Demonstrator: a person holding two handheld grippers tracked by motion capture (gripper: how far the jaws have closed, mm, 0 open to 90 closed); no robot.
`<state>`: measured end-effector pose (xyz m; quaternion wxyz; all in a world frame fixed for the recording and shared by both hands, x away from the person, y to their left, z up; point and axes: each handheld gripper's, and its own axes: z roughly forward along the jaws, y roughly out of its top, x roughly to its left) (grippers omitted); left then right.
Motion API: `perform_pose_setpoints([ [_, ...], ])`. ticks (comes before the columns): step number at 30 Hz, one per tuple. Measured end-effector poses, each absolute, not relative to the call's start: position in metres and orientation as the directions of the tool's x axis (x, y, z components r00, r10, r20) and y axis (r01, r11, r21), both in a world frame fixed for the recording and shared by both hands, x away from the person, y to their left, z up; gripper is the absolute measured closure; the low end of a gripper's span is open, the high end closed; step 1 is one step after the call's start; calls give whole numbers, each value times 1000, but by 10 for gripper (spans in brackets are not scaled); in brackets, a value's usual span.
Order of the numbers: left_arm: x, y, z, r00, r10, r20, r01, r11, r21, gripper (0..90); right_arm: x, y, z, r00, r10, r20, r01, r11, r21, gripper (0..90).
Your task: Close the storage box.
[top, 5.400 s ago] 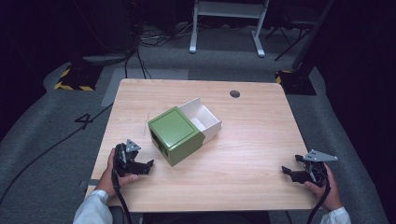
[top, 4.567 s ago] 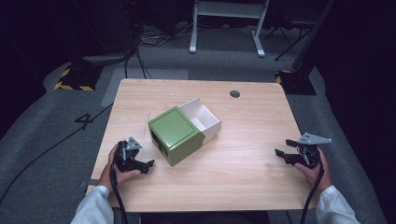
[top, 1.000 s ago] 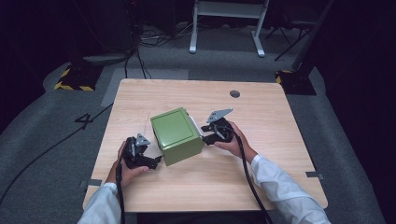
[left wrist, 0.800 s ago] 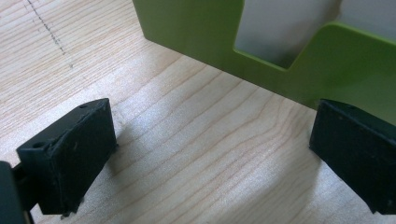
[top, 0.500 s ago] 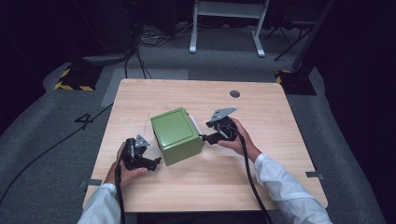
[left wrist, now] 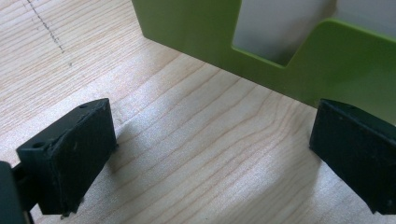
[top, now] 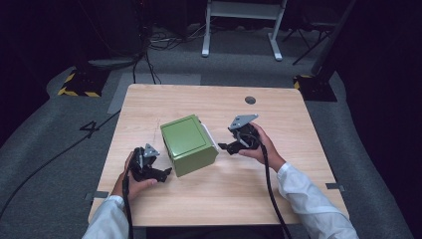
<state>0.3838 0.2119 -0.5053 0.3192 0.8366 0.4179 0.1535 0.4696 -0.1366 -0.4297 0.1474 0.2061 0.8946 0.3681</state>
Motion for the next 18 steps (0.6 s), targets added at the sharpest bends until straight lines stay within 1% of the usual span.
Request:
perform_pose_setpoints([
  [18,384,212,-505,603,798,-8,601,-447,663,6,452,-169,-420,-850,479,-220,213,694,687,208],
])
